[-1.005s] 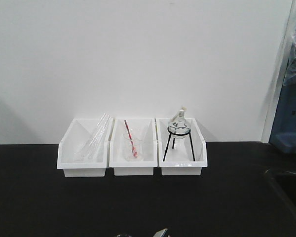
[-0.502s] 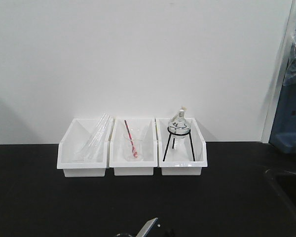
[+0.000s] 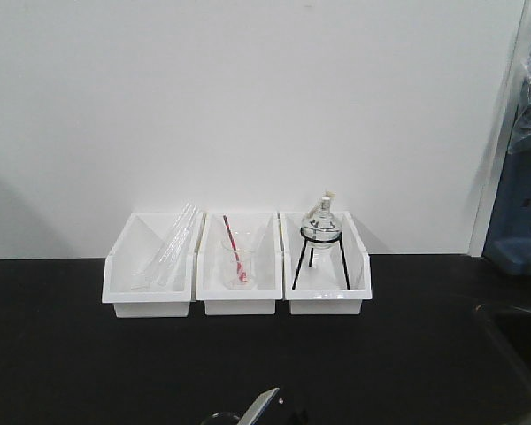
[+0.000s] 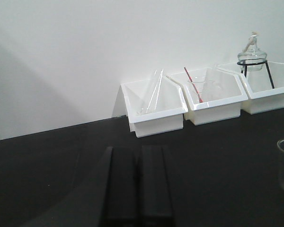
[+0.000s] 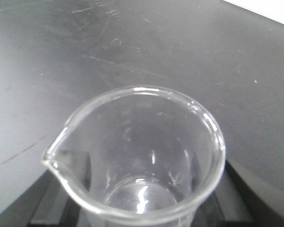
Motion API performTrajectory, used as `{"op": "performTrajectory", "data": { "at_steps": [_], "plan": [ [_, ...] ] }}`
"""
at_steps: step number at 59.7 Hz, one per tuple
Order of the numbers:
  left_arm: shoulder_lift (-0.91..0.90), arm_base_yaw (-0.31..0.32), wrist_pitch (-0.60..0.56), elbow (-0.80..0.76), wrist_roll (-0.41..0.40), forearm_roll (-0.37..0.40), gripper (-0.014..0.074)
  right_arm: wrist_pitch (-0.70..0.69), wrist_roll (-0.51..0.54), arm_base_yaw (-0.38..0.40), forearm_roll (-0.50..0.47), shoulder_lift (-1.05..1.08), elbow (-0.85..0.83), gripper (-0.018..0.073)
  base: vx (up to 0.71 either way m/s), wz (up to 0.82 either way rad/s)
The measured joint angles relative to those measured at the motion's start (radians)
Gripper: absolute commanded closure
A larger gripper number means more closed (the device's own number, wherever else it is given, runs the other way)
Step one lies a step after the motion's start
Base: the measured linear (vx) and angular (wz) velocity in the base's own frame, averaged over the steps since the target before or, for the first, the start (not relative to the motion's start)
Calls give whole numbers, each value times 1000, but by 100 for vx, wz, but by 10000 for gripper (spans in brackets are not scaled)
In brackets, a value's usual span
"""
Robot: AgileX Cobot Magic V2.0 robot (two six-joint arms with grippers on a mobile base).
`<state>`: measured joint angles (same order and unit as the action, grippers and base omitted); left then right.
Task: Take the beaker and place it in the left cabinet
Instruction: 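Close the right gripper on the beaker rim and lift it, then raise the held beaker clear of the bin with the right gripper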
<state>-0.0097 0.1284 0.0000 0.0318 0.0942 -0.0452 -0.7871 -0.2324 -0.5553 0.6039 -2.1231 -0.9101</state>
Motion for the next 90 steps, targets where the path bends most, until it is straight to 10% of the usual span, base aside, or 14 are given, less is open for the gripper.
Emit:
{"op": "performTrajectory", "data": {
  "at_steps": [32,65,90],
  "plan": [
    [0,0,0,0,0,0,595,84,-230,0,161,305,0,567,0,0],
    [0,0,0,0,0,0,595,436,-484,-11,281,602,-107,562,0,0],
    [0,0,0,0,0,0,595,699,-518,-191,338,606,-215,561,0,0]
  ]
}}
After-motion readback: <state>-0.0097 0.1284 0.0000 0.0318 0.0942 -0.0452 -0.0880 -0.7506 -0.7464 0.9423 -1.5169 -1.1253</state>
